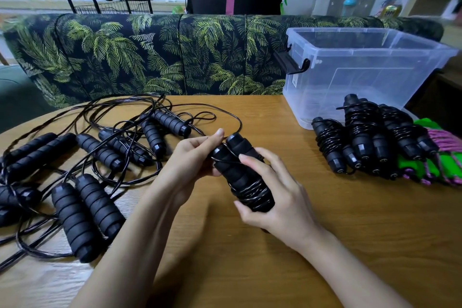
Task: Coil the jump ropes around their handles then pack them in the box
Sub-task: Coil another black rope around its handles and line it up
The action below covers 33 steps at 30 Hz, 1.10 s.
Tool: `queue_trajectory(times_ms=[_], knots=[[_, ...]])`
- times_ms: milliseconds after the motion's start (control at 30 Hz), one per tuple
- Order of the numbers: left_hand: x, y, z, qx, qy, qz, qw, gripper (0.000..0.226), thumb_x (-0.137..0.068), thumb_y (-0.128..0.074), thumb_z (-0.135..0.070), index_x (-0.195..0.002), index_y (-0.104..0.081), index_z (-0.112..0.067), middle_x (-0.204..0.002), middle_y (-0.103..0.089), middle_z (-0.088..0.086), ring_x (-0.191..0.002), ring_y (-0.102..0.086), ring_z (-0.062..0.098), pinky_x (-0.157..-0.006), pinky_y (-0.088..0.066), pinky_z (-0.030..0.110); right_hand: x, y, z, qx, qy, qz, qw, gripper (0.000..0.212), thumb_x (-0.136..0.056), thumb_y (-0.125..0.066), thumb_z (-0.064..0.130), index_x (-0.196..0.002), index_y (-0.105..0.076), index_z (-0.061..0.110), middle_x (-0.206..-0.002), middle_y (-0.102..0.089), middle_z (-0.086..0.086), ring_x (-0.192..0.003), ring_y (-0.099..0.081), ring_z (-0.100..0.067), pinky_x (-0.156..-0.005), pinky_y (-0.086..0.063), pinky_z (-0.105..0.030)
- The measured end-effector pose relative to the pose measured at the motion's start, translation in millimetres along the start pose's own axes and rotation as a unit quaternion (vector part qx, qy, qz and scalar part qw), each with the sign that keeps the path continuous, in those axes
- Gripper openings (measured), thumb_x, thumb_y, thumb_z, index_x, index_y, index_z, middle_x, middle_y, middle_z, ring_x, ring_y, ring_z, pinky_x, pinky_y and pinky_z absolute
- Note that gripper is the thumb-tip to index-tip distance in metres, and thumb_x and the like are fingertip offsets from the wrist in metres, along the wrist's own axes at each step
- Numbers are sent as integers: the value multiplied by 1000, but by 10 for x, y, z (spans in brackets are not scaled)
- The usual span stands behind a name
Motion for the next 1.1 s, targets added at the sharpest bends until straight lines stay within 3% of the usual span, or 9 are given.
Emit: queue_trajectory(times_ms=[200, 333, 433, 533, 667, 767, 867, 967, 1100], knots=[[-42, -2, 41, 61, 64, -11, 996, 39, -78, -66, -45, -89, -74, -8, -77, -62, 8, -74, -54, 19, -70, -44, 28, 3, -20, 15, -39, -22, -25, 999, 75, -70, -74, 41, -140, -45, 35, -145, -43, 9, -116, -59, -7, -84, -55, -25], [-49, -102, 140, 132, 86, -8, 988, 66, -79, -65, -46, -123, -63, 3, -112, -60, 21, -102, -51, 26, -85, -42, 32, -15, -38, 33, -68, -47, -55, 995, 73, -69, -74, 37, -137, -48, 33, -142, -45, 10, -116, -52, 6, -93, -47, -14], [-14, -277, 209, 183, 63, -28, 981, 60, -87, -58, -43, -127, -61, 1, -130, -58, 28, -108, -54, 26, -98, -45, 38, -41, -50, 28, -82, -72, -82, 991, 71, -68, -73, 35, -135, -48, 31, -139, -49, 7, -116, -52, 4, -94, -46, -15], [42, -443, 285, 210, -7, -73, 975, 36, -97, -54, -35, -110, -65, -2, -111, -64, 23, -101, -55, 26, -93, -46, 39, -48, -54, 16, -86, -84, -96, 988, 70, -69, -71, 35, -135, -48, 31, -136, -51, 6, -118, -52, 3, -93, -46, -16], [85, -521, 291, 61, -156, -133, 977, 37, -99, -51, -31, -74, -42, -6, -76, -47, 11, -75, -42, 21, -73, -40, 38, -40, -71, -43, -159, -135, -111, 972, 67, -71, -70, 33, -135, -50, 29, -130, -54, 9, -118, -54, -4, -94, -42, -13], [24, -454, 319, -21, -190, -119, 974, 43, -102, -43, -33, -87, -51, 7, -80, -54, 22, -78, -54, 22, -74, -49, 44, -45, -80, -104, -119, -141, -79, 980, 68, -71, -69, 37, -136, -50, 29, -131, -52, 14, -116, -53, 2, -92, -40, -8], [-33, -331, 393, -158, -201, -115, 960, 37, -98, -36, -42, -97, -57, -12, -86, -65, 1, -83, -63, 10, -76, -50, 29, -58, -38, -198, -82, -175, -44, 980, 72, -70, -68, 46, -138, -47, 36, -134, -50, 21, -118, -50, 5, -92, -38, -7], [-76, -235, 481, -260, -199, -148, 933, 22, -101, -41, -37, -107, -52, -18, -94, -62, -8, -89, -60, 6, -72, -45, 16, -54, 83, -331, -40, -218, -34, 974, 75, -74, -74, 43, -142, -43, 40, -135, -49, 21, -121, -47, -3, -96, -43, -22], [-52, -312, 574, -314, -175, -114, 926, 30, -101, -43, -38, -122, -50, -17, -110, -62, -4, -98, -61, 9, -85, -52, 36, 5, 411, -446, -11, -275, -15, 961, 74, -78, -78, 37, -143, -43, 39, -132, -42, 16, -108, -46, 0, -83, -40, -13]])
Point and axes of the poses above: each hand's wrist, its own x-axis away from the middle knuckle, its own y-axis out of the back of the hand, z = x × y, the point moved 1 cm from there along -x, towards the middle knuckle
